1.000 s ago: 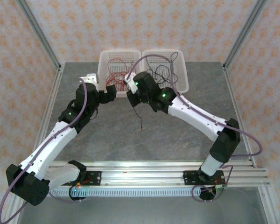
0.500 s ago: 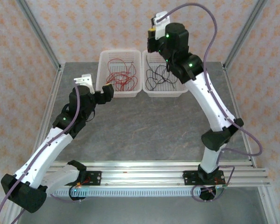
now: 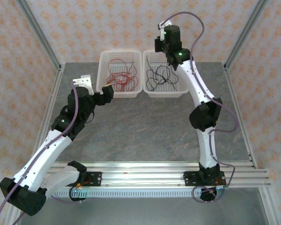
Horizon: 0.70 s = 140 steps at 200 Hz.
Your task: Untangle the cables
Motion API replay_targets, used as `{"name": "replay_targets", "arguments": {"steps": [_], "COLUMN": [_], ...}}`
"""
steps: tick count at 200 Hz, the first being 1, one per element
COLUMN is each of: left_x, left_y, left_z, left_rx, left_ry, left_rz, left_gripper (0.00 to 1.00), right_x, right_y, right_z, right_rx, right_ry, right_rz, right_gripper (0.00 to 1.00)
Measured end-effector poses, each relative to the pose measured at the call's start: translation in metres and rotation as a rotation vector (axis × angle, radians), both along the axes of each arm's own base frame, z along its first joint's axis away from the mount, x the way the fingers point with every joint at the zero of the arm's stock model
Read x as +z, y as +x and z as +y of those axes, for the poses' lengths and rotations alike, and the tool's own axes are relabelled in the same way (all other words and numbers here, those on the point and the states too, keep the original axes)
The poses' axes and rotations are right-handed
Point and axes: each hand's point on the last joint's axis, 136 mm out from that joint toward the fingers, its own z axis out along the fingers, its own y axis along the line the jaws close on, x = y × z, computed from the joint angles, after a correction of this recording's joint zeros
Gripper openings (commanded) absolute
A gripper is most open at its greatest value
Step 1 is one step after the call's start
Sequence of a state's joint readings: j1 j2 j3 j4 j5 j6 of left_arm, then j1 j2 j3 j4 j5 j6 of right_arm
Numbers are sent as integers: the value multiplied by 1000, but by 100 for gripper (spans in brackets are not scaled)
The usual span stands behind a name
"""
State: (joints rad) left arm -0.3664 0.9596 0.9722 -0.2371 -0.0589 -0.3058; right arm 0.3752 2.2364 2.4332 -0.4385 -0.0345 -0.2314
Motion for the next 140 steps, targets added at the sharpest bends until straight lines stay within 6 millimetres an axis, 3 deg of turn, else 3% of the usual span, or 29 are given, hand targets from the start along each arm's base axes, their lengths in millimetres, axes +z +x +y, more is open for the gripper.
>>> {"name": "replay_targets", "arguments": {"steps": [36, 75, 108, 140], "left_x": [-1, -3, -6, -10], "left_y": [0, -1, -2, -3], "left_z": [-1, 0, 0, 2], "left_rx": [-3, -3, -3, 2], "left_ry": [0, 5, 9, 17], "left_rz": [3, 13, 24, 42], "left_gripper": [93, 93, 93, 94], "right_x": [-79, -154, -193, -216], "right_y": [17, 16, 6, -2], "right_z": [-3, -7, -10, -9], "right_rx": [-22, -41, -59, -68], "right_ry": [-15, -29, -26, 6], "right_rz": [131, 274, 361, 422], "right_gripper": [0, 0, 0, 14]}}
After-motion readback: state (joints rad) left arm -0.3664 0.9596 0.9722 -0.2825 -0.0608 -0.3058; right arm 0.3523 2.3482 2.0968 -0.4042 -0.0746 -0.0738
